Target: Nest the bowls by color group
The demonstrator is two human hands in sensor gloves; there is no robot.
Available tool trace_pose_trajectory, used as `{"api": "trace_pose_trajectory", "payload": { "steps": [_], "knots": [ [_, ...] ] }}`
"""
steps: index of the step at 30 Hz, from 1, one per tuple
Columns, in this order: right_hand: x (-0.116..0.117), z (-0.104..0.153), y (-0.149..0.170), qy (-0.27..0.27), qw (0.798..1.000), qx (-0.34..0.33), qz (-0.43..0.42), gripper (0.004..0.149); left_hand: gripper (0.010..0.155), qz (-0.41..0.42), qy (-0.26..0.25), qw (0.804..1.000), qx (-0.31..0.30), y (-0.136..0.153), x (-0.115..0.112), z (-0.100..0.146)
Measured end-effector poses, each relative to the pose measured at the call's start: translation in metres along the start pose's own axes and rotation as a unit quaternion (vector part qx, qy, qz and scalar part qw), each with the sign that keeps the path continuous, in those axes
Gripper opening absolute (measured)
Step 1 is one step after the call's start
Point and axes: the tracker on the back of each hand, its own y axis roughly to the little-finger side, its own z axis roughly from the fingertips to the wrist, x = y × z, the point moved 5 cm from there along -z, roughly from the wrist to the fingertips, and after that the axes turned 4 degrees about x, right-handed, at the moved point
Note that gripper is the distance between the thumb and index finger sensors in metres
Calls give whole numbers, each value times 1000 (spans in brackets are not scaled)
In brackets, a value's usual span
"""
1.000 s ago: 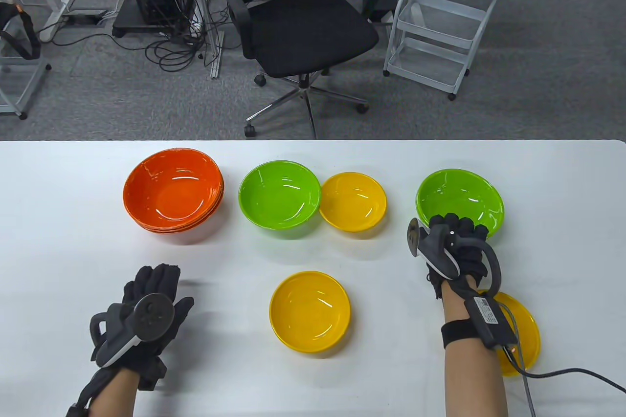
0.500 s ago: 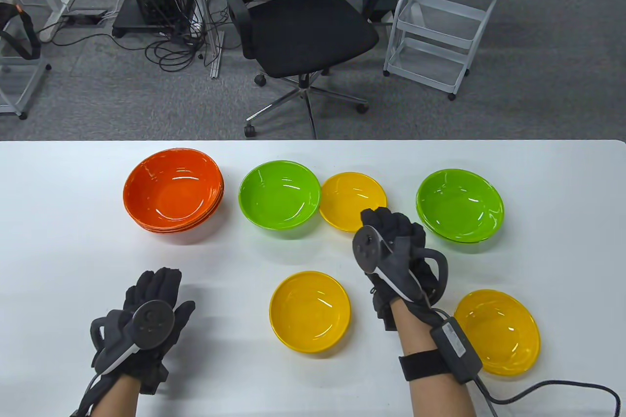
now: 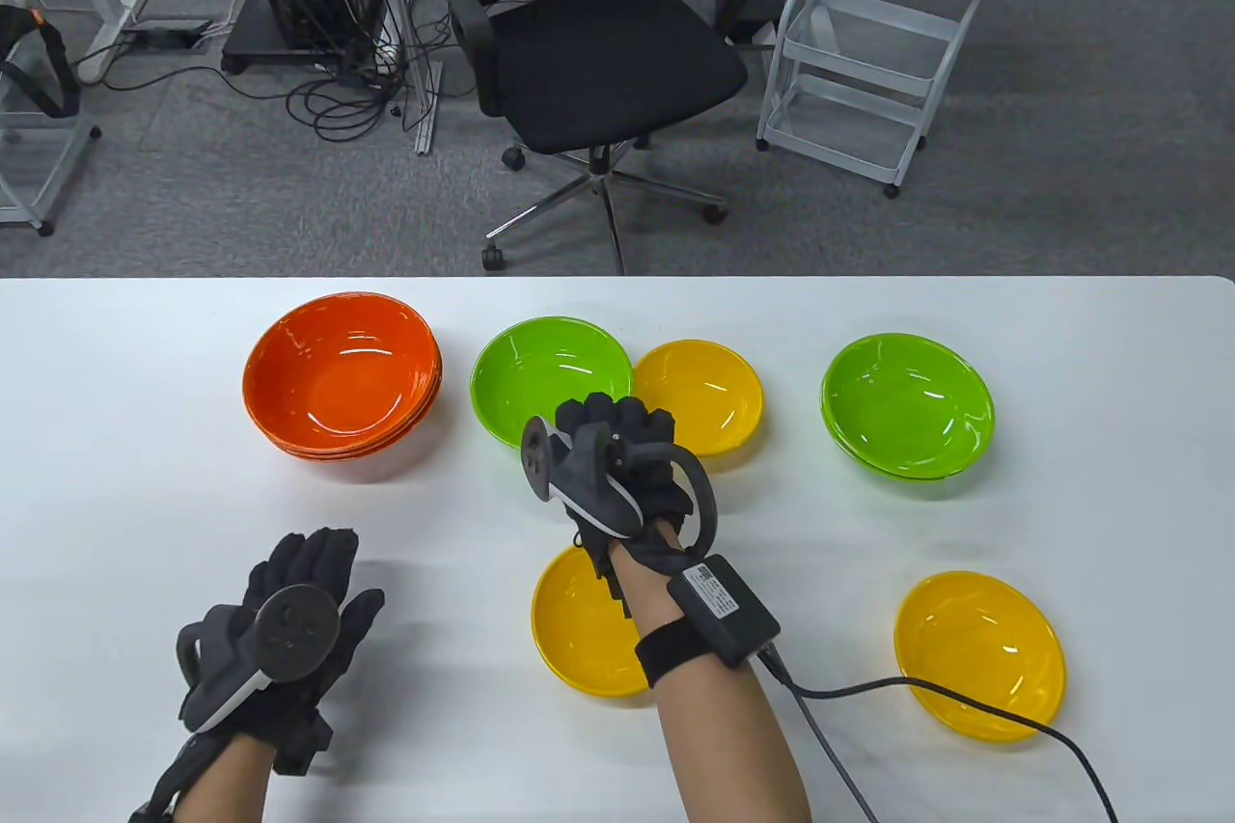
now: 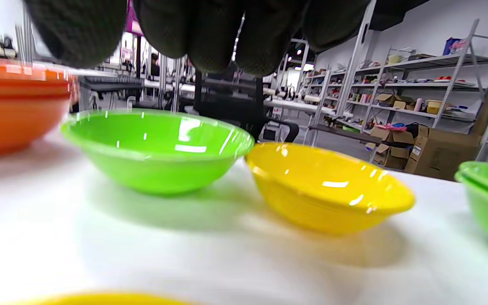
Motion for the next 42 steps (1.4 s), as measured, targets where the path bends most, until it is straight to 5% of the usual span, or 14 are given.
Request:
{"api": "trace_pose_trajectory", "payload": {
  "steps": [2,7,23,36,42],
  "knots": [
    [9,-9,-13,36,999,-26,5,66,72,-7,8,1000,0,-1,-3,-1],
    [30,-27,-35,-36,999,-11,12,67,72,-7,18,1000,-4,-5,-6,-4],
    [49,-42,-42,-52,996,-4,75,44,69,26,47,999,5,0,-11,-7],
    [25,-30,-35,87,995,1,58,38,65,55,45,997,13,8,-7,-8],
    [-3,-1,-20,157,983,-34,88,38,64,60,55,996,24,16,-9,-9]
  ]
}}
